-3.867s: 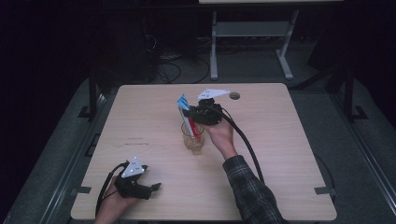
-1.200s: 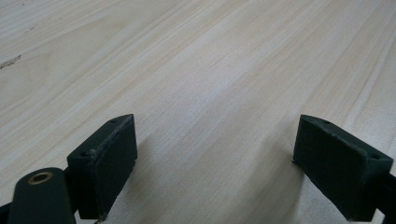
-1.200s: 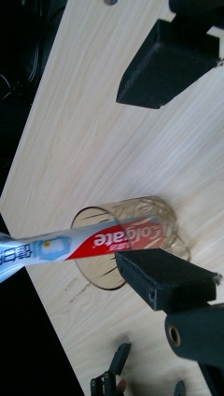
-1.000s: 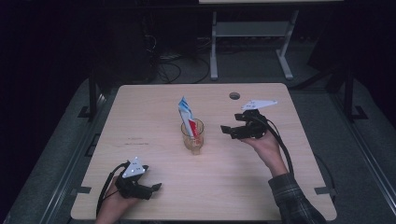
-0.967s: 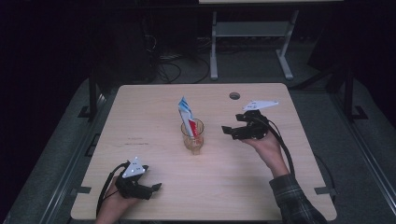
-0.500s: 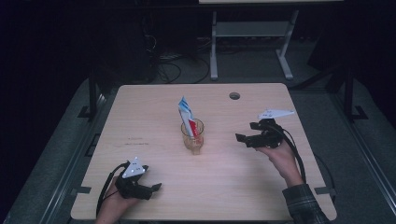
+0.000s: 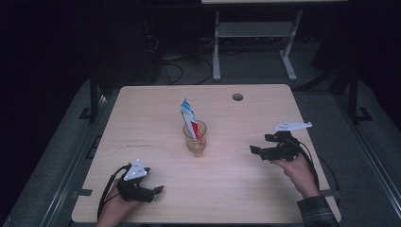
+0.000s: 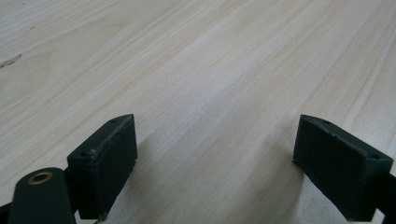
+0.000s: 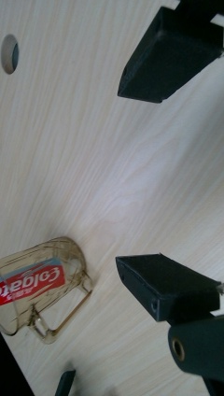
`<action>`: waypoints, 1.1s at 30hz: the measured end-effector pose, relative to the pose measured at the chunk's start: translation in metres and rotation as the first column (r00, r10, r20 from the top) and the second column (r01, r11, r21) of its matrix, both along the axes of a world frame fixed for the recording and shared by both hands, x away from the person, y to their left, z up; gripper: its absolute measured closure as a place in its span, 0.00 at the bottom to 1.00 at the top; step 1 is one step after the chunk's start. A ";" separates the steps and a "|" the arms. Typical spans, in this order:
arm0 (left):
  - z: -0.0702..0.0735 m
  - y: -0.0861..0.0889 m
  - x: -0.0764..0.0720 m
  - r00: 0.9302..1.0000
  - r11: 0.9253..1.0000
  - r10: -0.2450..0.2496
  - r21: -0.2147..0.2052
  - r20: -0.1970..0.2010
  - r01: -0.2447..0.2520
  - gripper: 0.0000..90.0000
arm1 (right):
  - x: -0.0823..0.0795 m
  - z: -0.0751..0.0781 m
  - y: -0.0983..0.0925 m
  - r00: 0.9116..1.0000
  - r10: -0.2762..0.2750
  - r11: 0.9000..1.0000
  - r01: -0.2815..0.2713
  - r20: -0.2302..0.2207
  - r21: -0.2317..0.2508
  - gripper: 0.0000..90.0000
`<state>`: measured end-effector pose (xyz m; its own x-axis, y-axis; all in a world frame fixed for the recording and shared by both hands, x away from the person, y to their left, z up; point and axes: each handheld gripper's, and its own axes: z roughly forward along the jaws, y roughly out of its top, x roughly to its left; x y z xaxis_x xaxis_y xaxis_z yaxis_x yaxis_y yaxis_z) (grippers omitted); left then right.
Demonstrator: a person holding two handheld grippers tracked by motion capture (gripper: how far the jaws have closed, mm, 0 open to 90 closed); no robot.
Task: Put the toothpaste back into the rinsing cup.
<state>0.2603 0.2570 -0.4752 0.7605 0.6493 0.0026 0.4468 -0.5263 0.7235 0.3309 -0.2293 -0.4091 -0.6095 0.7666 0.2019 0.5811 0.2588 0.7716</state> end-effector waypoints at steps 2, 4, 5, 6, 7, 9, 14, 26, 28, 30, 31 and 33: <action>0.000 0.000 0.000 1.000 1.000 -0.001 0.000 0.000 0.001 0.14 | -0.005 -0.003 -0.004 1.000 -0.008 1.000 0.008 -0.003 -0.014 0.16; 0.000 0.000 0.000 1.000 1.000 -0.001 0.000 0.000 0.001 0.14 | -0.010 -0.005 -0.008 1.000 -0.013 1.000 0.012 -0.007 -0.013 0.16; 0.000 0.000 0.000 1.000 1.000 -0.001 0.000 0.000 0.001 0.14 | -0.012 -0.007 -0.010 1.000 -0.014 1.000 0.014 -0.009 -0.014 0.15; 0.000 0.000 0.000 1.000 1.000 0.000 0.000 0.000 0.000 0.14 | -0.013 -0.008 -0.011 1.000 -0.016 1.000 0.016 -0.009 -0.016 0.15; 0.000 0.000 0.000 1.000 1.000 0.000 0.000 0.000 0.000 0.14 | -0.016 -0.009 -0.013 1.000 -0.020 1.000 0.020 -0.008 -0.018 0.15; 0.000 0.000 0.000 1.000 1.000 -0.001 0.001 0.001 0.001 0.14 | -0.021 -0.011 -0.017 1.000 -0.028 0.999 0.028 -0.008 -0.025 0.15; 0.000 0.000 0.000 1.000 1.000 0.000 0.000 0.001 0.000 0.14 | -0.034 -0.016 -0.025 0.999 -0.041 0.999 0.041 -0.003 -0.032 0.14; 0.000 0.000 0.000 1.000 1.000 -0.001 0.003 0.000 0.001 0.14 | -0.062 -0.039 -0.041 0.998 -0.055 0.996 0.053 -0.027 -0.071 0.12; 0.000 0.000 0.000 1.000 1.000 0.000 0.003 0.000 0.000 0.14 | -0.065 -0.043 -0.043 0.997 -0.060 0.995 0.057 -0.037 -0.079 0.12; 0.000 0.000 0.000 1.000 1.000 -0.001 0.003 0.000 0.001 0.14 | -0.069 -0.047 -0.046 0.997 -0.072 0.994 0.068 -0.042 -0.090 0.12; 0.000 0.000 0.000 1.000 1.000 -0.001 0.003 0.000 0.001 0.14 | -0.071 -0.049 -0.047 0.996 -0.075 0.993 0.070 -0.045 -0.094 0.12; 0.000 0.000 0.000 1.000 1.000 -0.001 0.003 0.000 0.001 0.14 | -0.075 -0.052 -0.051 0.996 -0.082 0.992 0.077 -0.047 -0.097 0.12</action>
<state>0.2600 0.2572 -0.4751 0.7609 0.6488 0.0048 0.4463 -0.5288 0.7219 0.2557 -0.2798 -0.4610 -0.5364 0.8297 0.1546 0.6406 0.2811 0.7146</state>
